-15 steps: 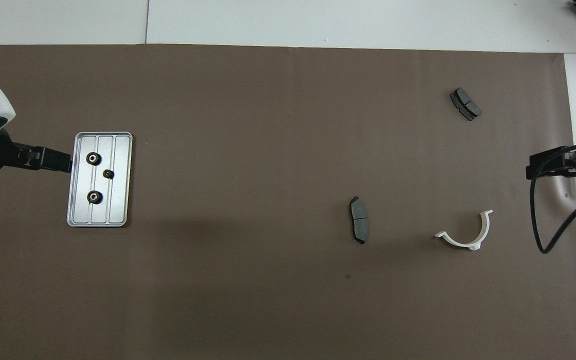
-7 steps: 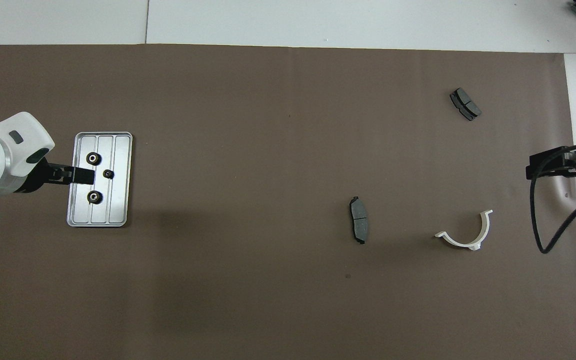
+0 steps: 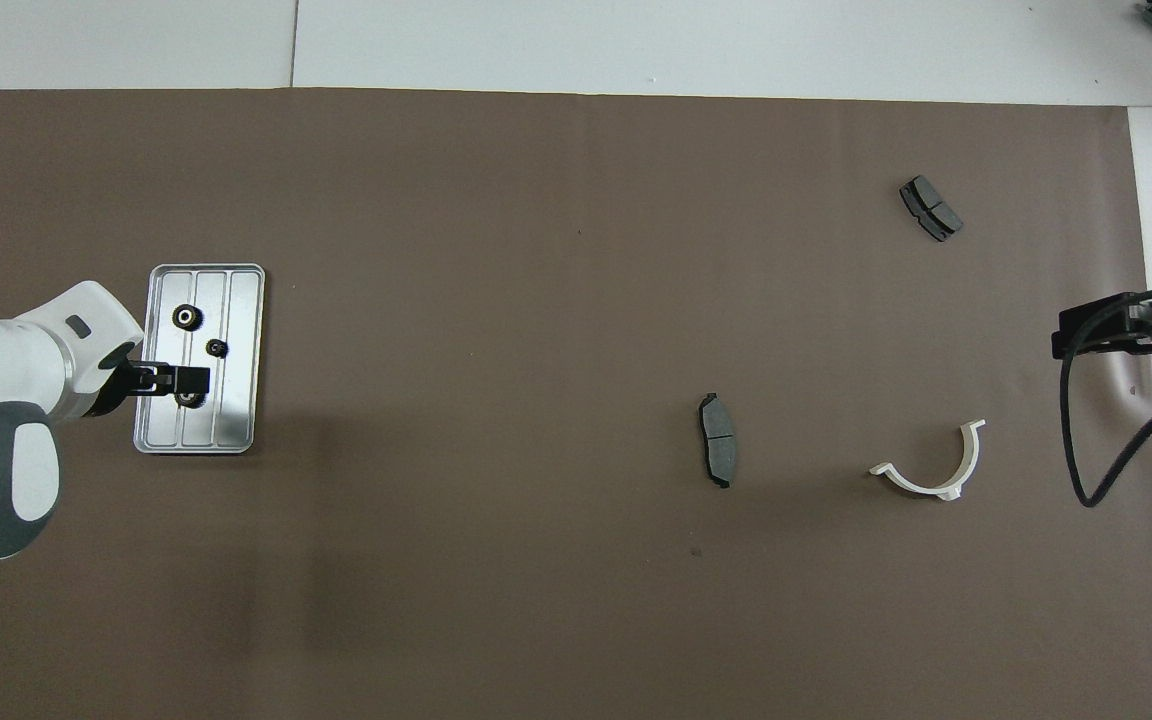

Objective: Place bearing gear from tray to pile

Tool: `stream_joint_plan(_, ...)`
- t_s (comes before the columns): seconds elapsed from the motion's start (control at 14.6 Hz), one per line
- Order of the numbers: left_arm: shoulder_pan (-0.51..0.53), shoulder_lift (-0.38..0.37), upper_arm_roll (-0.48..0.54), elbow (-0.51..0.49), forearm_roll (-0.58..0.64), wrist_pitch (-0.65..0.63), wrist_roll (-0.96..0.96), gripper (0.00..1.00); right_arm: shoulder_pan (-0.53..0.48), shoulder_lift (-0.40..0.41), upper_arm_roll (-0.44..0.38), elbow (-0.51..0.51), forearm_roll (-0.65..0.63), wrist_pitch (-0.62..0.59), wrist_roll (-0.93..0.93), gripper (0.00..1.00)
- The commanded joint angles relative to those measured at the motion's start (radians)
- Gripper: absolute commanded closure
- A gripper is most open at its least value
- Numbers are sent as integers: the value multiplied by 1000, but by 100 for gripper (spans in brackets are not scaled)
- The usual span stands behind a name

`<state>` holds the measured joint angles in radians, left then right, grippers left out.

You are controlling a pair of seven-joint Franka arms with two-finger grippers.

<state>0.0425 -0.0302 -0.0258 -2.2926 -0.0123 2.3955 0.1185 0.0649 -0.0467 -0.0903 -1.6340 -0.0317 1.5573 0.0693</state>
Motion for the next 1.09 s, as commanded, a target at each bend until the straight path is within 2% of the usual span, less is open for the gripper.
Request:
stream_joint_plan(0.0, 27, 28, -11, -34, -2, 79, 10, 0, -2, -2, 4, -3, 7, 12, 12, 0)
stream_joint_plan(0.27, 30, 116, -11, -34, -2, 157, 10, 0, -2, -2, 4, -3, 7, 12, 12, 0)
stream_joint_plan(0.34, 43, 125, -11, -34, -2, 157, 10, 13, -2, -2, 4, -3, 7, 12, 12, 0)
stream_joint_plan(0.41, 48, 131, -11, -34, -2, 157, 10, 18, -2, -2, 4, -3, 7, 12, 12, 0)
stream_joint_plan(0.68, 50, 131, -11, -42, -2, 149, 10, 22, -2, -2, 4, -3, 7, 12, 12, 0)
stream_joint_plan(0.75, 50, 130, -11, -50, -2, 149, 10, 28, -2, -2, 4, -3, 7, 12, 11, 0)
stream_joint_plan(0.89, 56, 130, -11, -54, -3, 149, 9, 57, -2, -2, 4, -3, 7, 12, 12, 0)
stream_joint_plan(0.96, 57, 130, -13, -54, -3, 149, 9, 69, -2, -2, 4, -3, 7, 12, 12, 0)
stream_joint_plan(1.03, 59, 127, -11, -54, -3, 148, 9, 74, -2, -2, 4, -3, 7, 12, 12, 0)
